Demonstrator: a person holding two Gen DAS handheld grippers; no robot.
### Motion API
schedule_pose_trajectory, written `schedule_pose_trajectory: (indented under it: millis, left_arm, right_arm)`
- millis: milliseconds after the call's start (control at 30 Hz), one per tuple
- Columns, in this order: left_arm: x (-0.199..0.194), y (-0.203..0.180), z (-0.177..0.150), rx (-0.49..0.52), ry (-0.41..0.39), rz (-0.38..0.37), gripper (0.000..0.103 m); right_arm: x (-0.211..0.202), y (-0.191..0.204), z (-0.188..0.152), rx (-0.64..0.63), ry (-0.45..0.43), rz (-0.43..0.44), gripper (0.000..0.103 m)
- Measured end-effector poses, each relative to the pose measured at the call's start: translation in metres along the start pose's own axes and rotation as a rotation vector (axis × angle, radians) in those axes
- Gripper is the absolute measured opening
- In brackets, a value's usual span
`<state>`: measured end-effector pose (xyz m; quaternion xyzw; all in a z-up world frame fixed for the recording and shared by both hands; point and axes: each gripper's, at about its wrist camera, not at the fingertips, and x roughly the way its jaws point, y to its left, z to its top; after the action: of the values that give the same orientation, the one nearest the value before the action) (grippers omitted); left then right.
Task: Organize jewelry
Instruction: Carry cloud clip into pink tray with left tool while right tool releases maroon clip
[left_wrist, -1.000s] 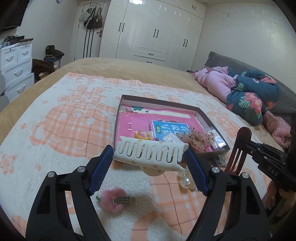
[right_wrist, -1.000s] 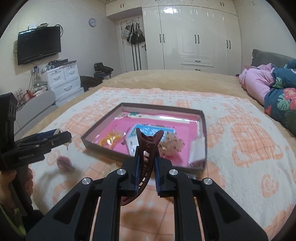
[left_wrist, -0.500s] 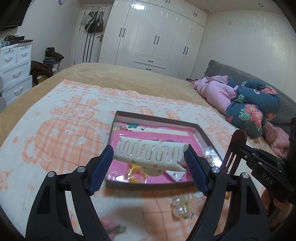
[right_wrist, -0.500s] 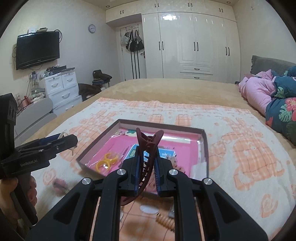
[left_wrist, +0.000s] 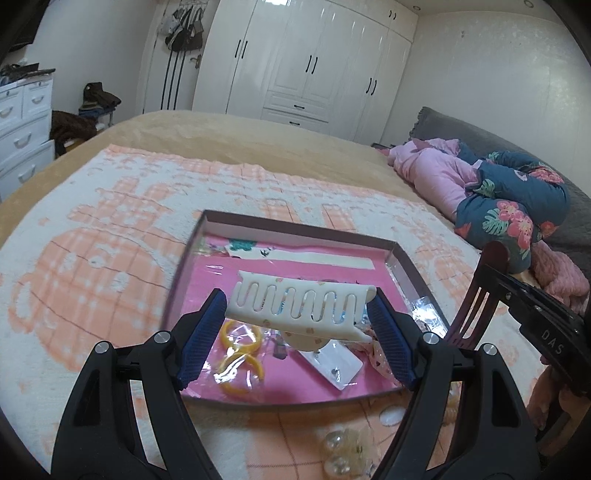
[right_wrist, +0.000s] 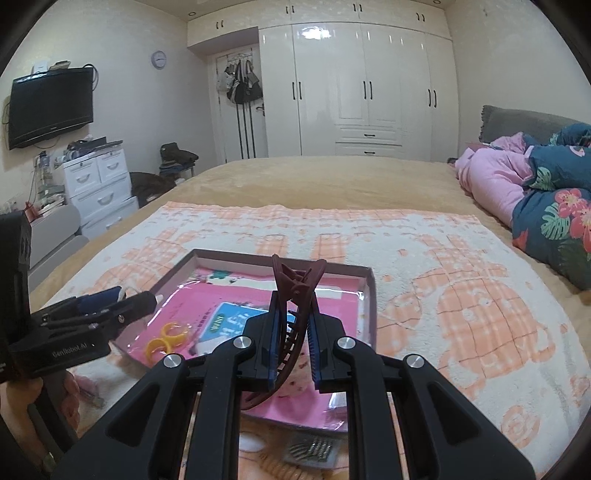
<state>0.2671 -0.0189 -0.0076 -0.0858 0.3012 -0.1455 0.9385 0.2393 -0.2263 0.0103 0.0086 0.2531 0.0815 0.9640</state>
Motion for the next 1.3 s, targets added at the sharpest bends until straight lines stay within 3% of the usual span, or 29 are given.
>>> schedule_pose_trajectory:
  millis: [633, 1000, 1200, 1300]
  left_arm:
    - [0.043, 0.004, -0.014, 0.004, 0.098, -0.010, 0.069]
    - [0.049, 0.009, -0.016, 0.001, 0.116, 0.003, 0.070]
    - [0.049, 0.010, -0.016, -0.004, 0.115, 0.005, 0.070]
    - [0.049, 0.011, -0.016, -0.003, 0.115, 0.006, 0.071]
  right_arm:
    - [0.063, -0.003, -0.004, 0.004, 0.110, -0.023, 0.013]
    - [0.091, -0.002, -0.009, 0.061, 0.179, 0.041, 0.013]
    - [0.092, -0.003, -0.016, 0.067, 0.200, 0.034, 0.016]
    - [0.091, -0.007, -0.020, 0.080, 0.213, 0.021, 0.023]
